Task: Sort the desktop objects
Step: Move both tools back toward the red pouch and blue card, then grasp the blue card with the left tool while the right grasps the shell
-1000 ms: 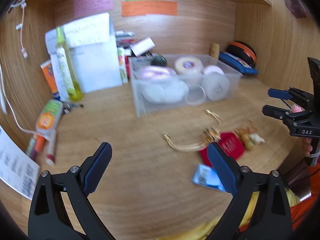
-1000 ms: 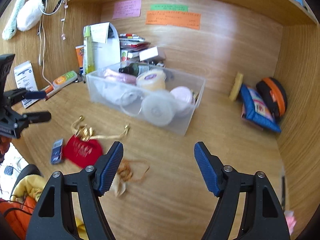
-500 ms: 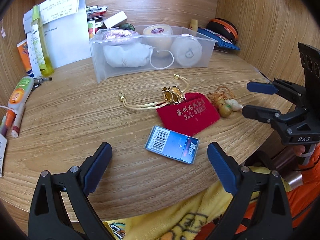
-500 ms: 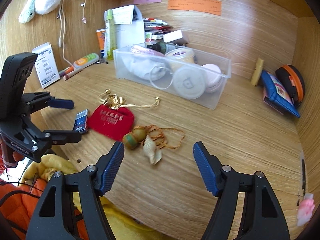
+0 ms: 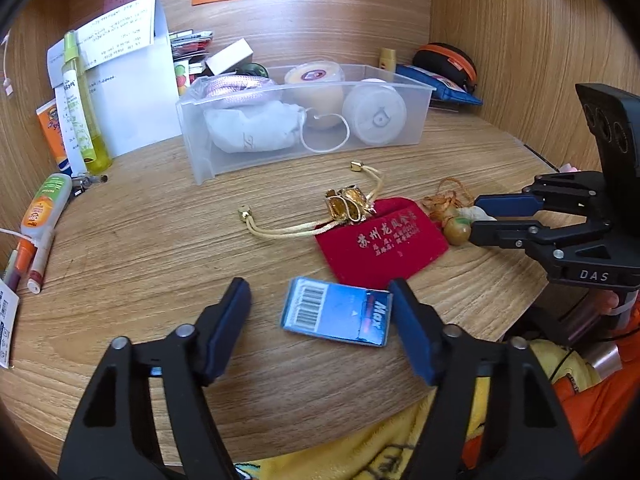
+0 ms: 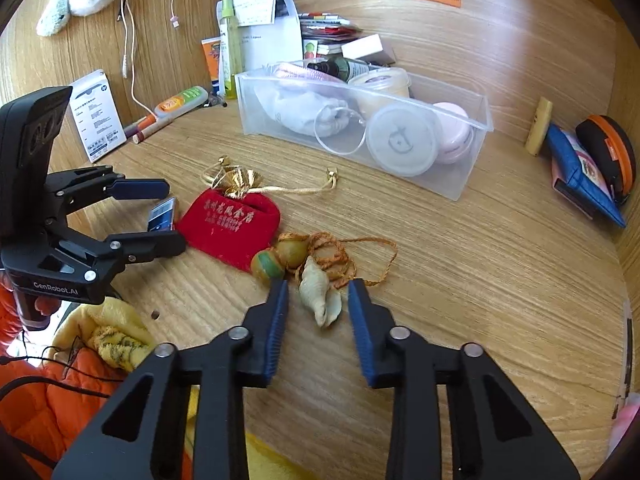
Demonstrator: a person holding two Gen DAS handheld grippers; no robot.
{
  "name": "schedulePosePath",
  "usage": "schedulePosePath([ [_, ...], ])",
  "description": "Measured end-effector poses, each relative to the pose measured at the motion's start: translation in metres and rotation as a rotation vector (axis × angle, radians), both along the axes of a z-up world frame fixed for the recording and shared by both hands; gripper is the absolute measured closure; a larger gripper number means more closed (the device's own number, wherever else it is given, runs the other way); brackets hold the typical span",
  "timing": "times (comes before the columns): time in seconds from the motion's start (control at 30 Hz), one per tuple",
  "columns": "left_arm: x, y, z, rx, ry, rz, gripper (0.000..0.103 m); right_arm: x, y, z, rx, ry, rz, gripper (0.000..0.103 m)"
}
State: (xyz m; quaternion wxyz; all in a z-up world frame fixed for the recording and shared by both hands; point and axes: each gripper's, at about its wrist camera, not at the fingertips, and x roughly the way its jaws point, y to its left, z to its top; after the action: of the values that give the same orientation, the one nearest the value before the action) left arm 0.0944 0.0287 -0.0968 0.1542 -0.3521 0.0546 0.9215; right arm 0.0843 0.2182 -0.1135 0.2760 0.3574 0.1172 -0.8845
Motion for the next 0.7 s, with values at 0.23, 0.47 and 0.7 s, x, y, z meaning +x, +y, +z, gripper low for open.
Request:
schedulePosePath([
  [0.23,-0.003,-0.008,0.001,0.015,0.011,0.036,0.056,-0.001,-0.005,0.001,0.005,0.002,0.012,0.084],
  [0.47,-0.005,-0.018,0.002,0.062,-0.002,0.058,0.056,0.001,0.001,0.013,-0.009,0.021,0.004,0.084],
  [0.7,-0.006,-0.030,0.018,0.084,0.049,0.089,0.056,-0.004,0.012,0.030,-0.027,0.054,-0.026,0.084],
])
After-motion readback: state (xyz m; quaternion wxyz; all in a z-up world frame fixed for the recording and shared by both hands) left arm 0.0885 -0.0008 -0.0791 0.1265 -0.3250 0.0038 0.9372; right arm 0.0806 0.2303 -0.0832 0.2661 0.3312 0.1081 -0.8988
